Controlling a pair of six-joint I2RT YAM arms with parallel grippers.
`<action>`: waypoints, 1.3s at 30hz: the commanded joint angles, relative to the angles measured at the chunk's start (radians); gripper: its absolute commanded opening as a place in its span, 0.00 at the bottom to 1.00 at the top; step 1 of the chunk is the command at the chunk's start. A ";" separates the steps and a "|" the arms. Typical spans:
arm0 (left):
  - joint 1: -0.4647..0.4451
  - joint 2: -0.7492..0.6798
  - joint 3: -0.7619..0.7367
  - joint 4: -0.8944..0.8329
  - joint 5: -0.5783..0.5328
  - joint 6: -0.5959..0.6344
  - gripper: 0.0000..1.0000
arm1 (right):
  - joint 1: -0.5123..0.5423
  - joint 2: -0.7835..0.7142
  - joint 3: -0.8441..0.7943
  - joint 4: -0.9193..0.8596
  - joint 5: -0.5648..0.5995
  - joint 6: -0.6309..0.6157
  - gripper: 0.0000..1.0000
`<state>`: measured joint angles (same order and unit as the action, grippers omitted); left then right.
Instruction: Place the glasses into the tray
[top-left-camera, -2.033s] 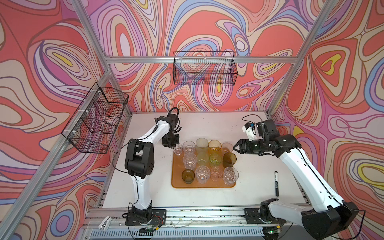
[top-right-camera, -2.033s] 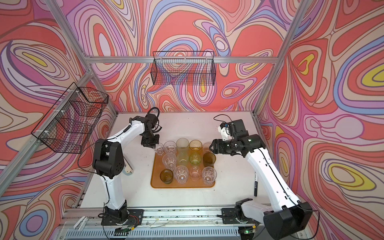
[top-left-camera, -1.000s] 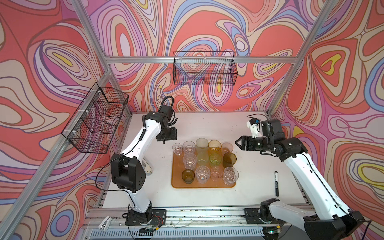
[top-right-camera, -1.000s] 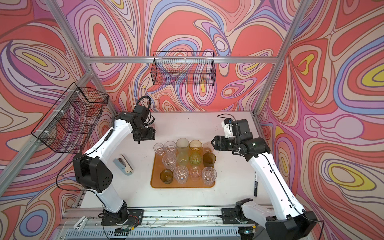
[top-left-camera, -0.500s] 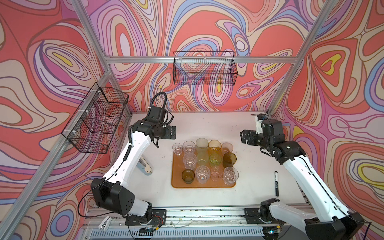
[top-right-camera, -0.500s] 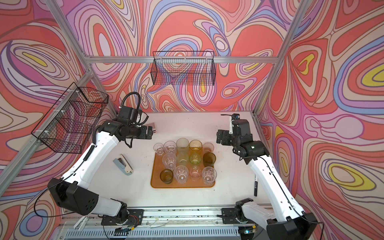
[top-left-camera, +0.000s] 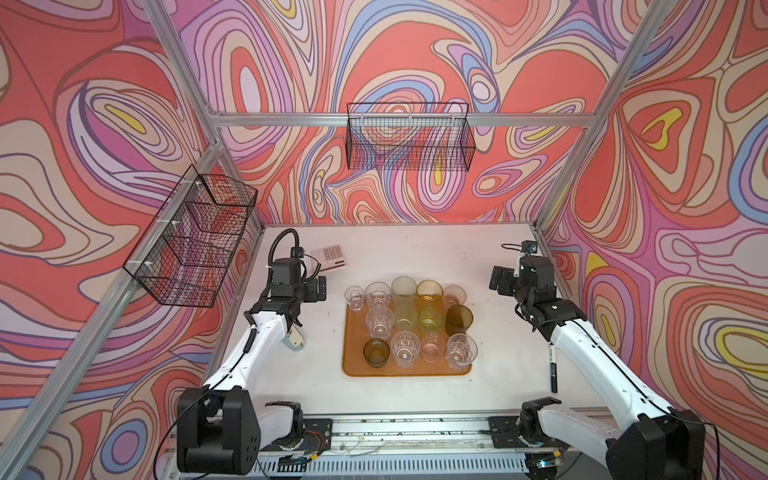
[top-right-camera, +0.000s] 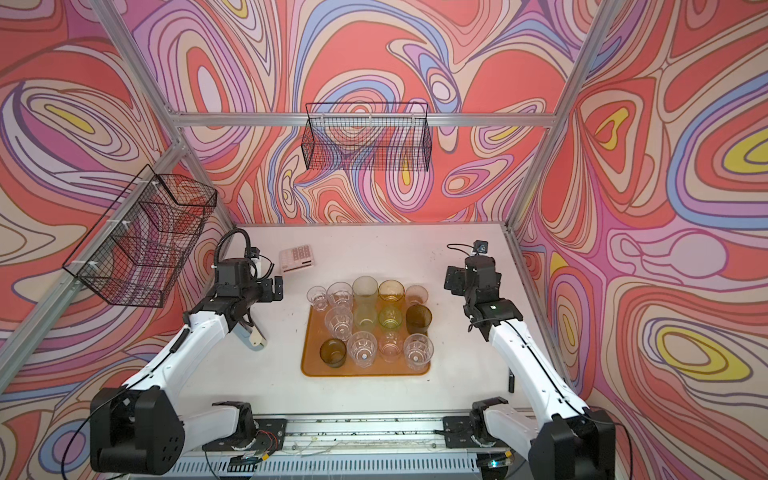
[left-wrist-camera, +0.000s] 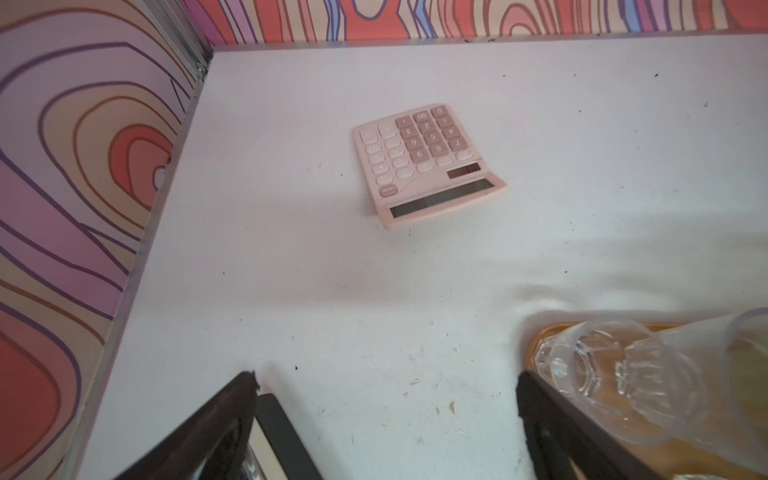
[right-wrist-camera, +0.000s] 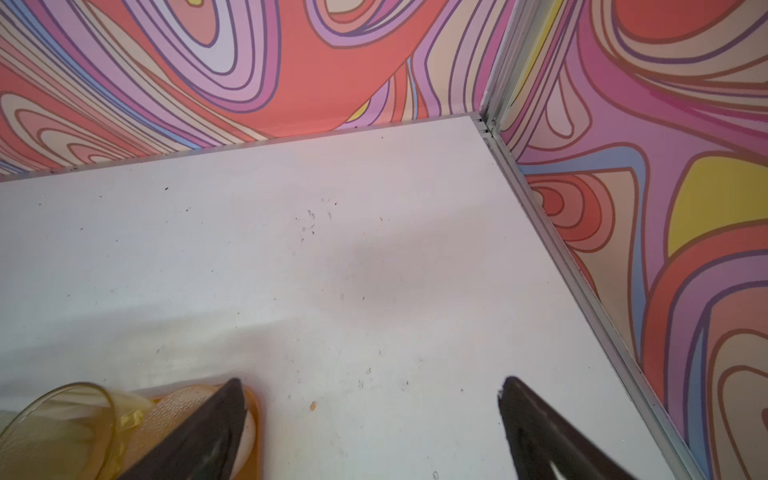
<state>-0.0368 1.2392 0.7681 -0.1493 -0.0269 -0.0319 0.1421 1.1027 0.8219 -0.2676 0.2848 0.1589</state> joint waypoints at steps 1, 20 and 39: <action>0.005 0.022 -0.071 0.283 0.024 0.029 1.00 | -0.026 0.007 -0.065 0.193 0.007 -0.049 0.98; 0.009 0.169 -0.393 0.922 0.000 0.039 1.00 | -0.064 0.247 -0.402 0.882 0.059 -0.169 0.98; -0.003 0.308 -0.401 1.064 -0.208 -0.019 1.00 | -0.065 0.645 -0.523 1.602 -0.087 -0.185 0.98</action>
<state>-0.0345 1.5425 0.3576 0.9321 -0.2001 -0.0498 0.0837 1.6855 0.3130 1.1614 0.2173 -0.0189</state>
